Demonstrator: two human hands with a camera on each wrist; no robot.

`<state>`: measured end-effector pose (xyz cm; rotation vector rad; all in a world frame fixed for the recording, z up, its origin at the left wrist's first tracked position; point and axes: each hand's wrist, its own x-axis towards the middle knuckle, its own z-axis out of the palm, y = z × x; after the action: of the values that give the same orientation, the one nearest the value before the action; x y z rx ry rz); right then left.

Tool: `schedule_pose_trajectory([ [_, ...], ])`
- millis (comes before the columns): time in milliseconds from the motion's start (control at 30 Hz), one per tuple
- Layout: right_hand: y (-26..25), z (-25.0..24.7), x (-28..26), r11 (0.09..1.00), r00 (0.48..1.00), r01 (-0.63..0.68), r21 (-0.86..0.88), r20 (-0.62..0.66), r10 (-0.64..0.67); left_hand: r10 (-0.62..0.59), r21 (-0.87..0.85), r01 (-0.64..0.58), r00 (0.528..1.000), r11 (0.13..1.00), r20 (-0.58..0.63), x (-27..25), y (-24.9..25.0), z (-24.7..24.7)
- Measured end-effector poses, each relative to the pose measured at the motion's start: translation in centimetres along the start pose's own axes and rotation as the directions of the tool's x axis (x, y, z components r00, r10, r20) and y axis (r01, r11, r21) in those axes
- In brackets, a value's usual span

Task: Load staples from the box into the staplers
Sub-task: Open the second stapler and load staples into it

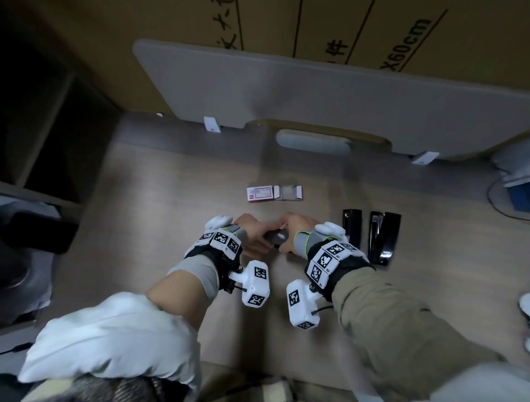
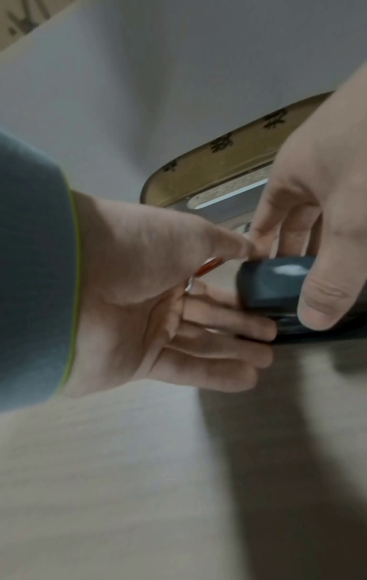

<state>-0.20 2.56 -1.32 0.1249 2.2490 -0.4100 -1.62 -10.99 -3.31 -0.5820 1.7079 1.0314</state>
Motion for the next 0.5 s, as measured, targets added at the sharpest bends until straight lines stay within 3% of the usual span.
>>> schedule_pose_trajectory([
  [67,-0.7,0.2,0.0,0.999,1.000,0.015,-0.041,-0.012,-0.015,0.033,-0.058,-0.033,0.999,0.998,0.002,0.2,-0.8,-1.0],
  [133,-2.1,0.2,0.0,0.998,1.000,0.007,-0.067,-0.011,-0.008,0.164,-0.026,-0.164,0.986,0.986,-0.013,1.0,-2.3,-2.6],
  [200,-3.4,-0.3,-0.2,0.994,1.000,0.007,-0.105,-0.025,-0.010,0.348,0.179,-0.343,0.937,0.922,0.002,2.3,-3.7,-3.6],
  [267,-4.3,-0.6,-0.2,0.994,0.996,0.054,-0.097,-0.072,-0.061,0.441,0.415,-0.413,0.897,0.811,0.030,3.1,-5.2,-4.1],
  [400,-6.4,-0.9,-0.5,0.986,0.984,0.154,0.069,-0.103,-0.146,0.503,0.595,-0.388,0.864,0.704,-0.032,3.9,-6.9,-6.4],
  [500,-6.7,-1.5,-0.7,0.977,0.979,0.151,0.150,-0.160,-0.127,0.481,0.747,-0.260,0.872,0.612,-0.090,4.2,-7.4,-8.2],
])
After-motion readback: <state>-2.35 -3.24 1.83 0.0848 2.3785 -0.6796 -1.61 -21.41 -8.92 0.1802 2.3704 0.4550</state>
